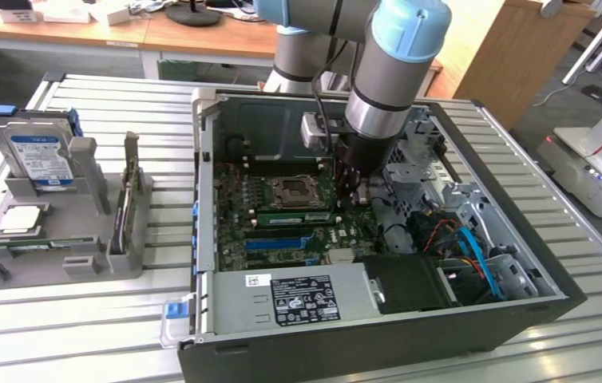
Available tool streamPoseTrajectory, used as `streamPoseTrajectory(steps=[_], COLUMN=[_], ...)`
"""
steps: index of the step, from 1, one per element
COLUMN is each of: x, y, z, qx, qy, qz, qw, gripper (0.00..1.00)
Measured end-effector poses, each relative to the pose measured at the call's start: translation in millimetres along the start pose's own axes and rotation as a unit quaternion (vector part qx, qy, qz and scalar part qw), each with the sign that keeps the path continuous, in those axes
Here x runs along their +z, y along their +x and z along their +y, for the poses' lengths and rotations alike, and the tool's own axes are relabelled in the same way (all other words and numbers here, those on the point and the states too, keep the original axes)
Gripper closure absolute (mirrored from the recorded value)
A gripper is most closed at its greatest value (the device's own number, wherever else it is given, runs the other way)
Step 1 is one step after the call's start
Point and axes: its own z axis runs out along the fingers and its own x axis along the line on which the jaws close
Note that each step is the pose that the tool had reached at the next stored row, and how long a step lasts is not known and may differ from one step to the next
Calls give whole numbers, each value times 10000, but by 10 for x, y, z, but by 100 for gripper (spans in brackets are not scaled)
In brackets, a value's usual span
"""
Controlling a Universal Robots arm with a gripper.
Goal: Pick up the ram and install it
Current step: 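Press down the ram until it locks into place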
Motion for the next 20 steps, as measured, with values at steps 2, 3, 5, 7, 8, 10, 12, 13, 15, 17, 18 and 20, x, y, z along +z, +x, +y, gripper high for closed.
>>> streamPoseTrajectory(steps=[2,3,5,7,8,10,12,13,15,17,18,20], x=[0,1,13,26,34,42,42,42,49,60,67,72], y=[0,0,-1,0,0,1,1,1,0,1,1,1], z=[0,0,0,0,-1,-1,0,0,-1,-1,-1,-1], qx=[0,0,0,0,0,0,0,0,0,0,0,0], qy=[0,0,1,0,0,0,0,0,1,2,3,3], qz=[0,0,-3,0,-1,0,1,1,-3,-1,-1,0], qw=[10000,10000,10000,10000,10000,10000,10000,10000,10000,10000,10000,10000], gripper=[89,89,89,89,89,89,89,89,89,89,89,89])
